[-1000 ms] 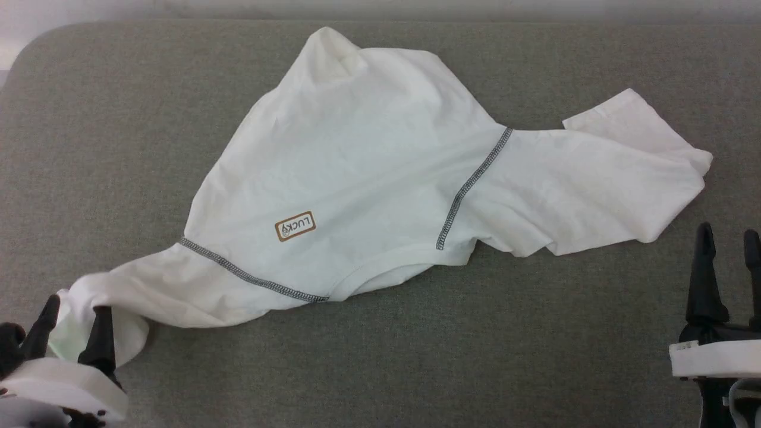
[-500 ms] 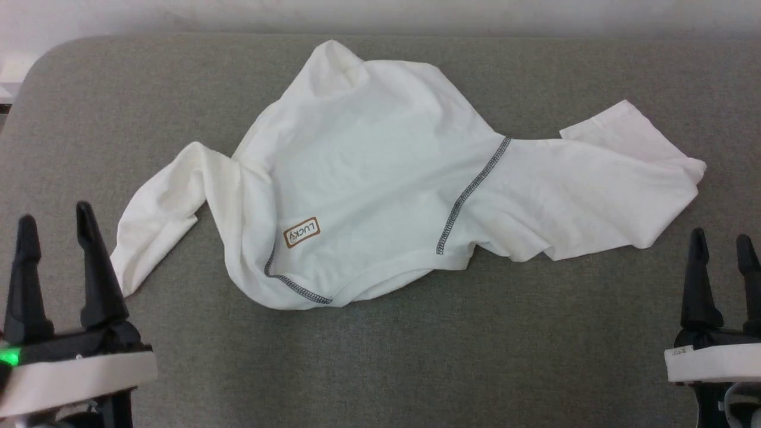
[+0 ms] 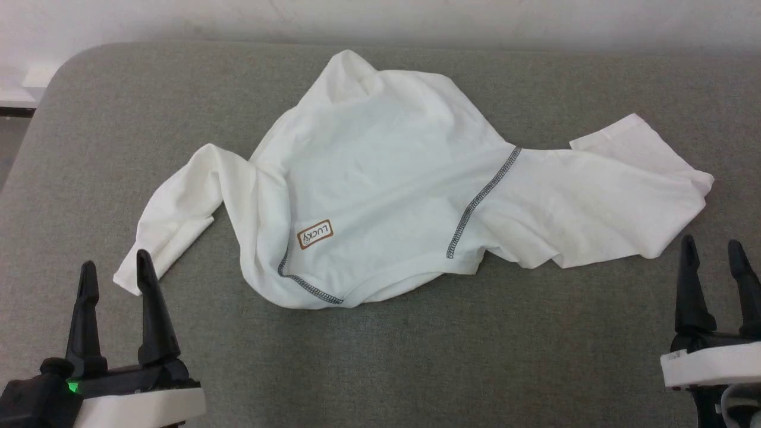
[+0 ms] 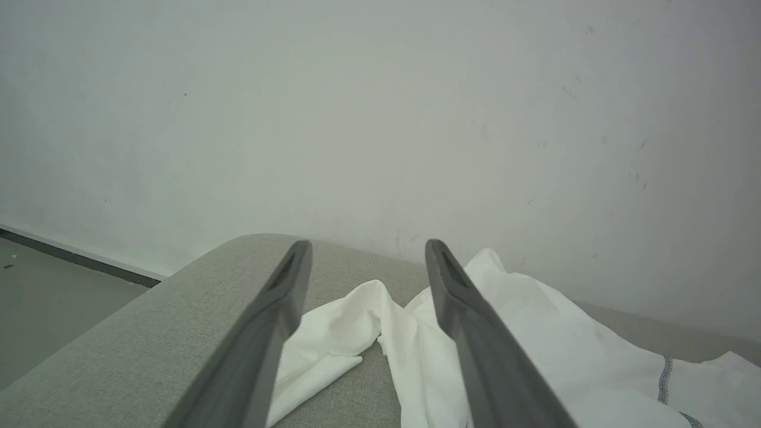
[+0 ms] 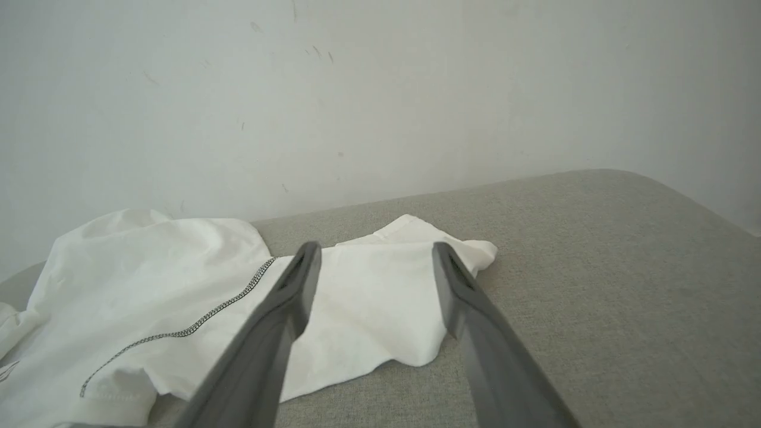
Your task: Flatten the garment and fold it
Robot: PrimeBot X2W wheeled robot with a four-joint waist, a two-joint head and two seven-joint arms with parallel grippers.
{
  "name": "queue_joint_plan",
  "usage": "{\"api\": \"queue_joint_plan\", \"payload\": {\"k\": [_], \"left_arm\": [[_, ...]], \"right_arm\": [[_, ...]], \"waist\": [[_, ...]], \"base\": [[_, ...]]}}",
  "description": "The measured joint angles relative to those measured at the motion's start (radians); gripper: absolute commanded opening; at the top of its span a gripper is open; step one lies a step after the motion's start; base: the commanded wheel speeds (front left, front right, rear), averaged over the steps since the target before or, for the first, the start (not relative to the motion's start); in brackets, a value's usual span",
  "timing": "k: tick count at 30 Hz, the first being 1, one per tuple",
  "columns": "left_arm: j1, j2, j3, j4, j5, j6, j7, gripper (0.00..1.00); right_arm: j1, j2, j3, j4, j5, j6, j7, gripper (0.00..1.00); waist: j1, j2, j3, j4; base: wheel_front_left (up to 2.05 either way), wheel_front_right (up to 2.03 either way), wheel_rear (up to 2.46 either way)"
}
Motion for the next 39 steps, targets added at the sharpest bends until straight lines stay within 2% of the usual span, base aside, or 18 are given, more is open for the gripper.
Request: {"api": "queue_joint_plan", "payload": {"k": [5, 11, 17, 20, 27, 29, 30, 31, 39], "left_arm": [[-0.002, -0.033, 0.021, 0.007, 0.031, -0.042, 0.000, 1.00], [-0.011, -0.060, 0.021, 0.011, 0.045, -0.080, 0.000, 1.00], [-0.058, -0.074, -0.003, 0.021, 0.068, -0.111, 0.000, 1.00], [-0.078, -0.078, -0.010, 0.026, 0.069, -0.118, 0.000, 1.00], [-0.113, -0.083, -0.020, 0.050, 0.068, -0.136, 0.000, 1.00], [-0.123, -0.084, -0.024, 0.058, 0.068, -0.140, 0.000, 1.00], [-0.129, -0.084, -0.026, 0.061, 0.068, -0.140, 0.000, 1.00], [-0.133, -0.084, -0.026, 0.064, 0.068, -0.142, 0.000, 1.00], [-0.137, -0.085, -0.025, 0.067, 0.069, -0.147, 0.000, 1.00]], "right_arm": [[-0.059, 0.000, -0.012, -0.015, -0.056, 0.000, 0.121, 1.00], [-0.194, -0.001, -0.057, 0.049, -0.145, 0.000, 0.426, 1.00], [-0.300, 0.001, -0.172, 0.119, -0.248, 0.000, 0.695, 1.00], [-0.344, 0.000, -0.209, 0.120, -0.292, 0.000, 0.747, 1.00], [-0.416, 0.000, -0.241, 0.186, -0.323, 0.000, 0.779, 1.00], [-0.431, -0.002, -0.245, 0.206, -0.324, 0.000, 0.780, 0.34], [-0.441, -0.005, -0.246, 0.214, -0.324, 0.000, 0.779, 0.08], [-0.452, -0.006, -0.248, 0.220, -0.322, 0.000, 0.771, 0.00], [-0.468, 0.002, -0.251, 0.236, -0.298, 0.000, 0.679, 0.00]], "waist": [[0.0000, 0.0000, -0.005, 0.014], [0.0000, 0.0000, 0.014, 0.022], [0.0001, 0.0000, 0.059, 0.043], [0.0002, 0.0000, 0.088, 0.057], [0.0003, 0.0000, 0.156, 0.087], [0.0002, 0.0000, 0.170, 0.094], [0.0002, 0.0000, 0.175, 0.097], [0.0002, 0.0000, 0.178, 0.100], [0.0002, 0.0000, 0.155, 0.084]], "base": [[0.00, 0.00, 0.00], [0.00, 0.00, 0.00], [0.00, 0.00, 0.00], [0.00, 0.00, 0.00], [0.00, 0.00, 0.00], [0.00, 0.00, 0.00], [0.00, 0.00, 0.00], [0.00, 0.00, 0.00], [0.00, 0.00, 0.00]]}}
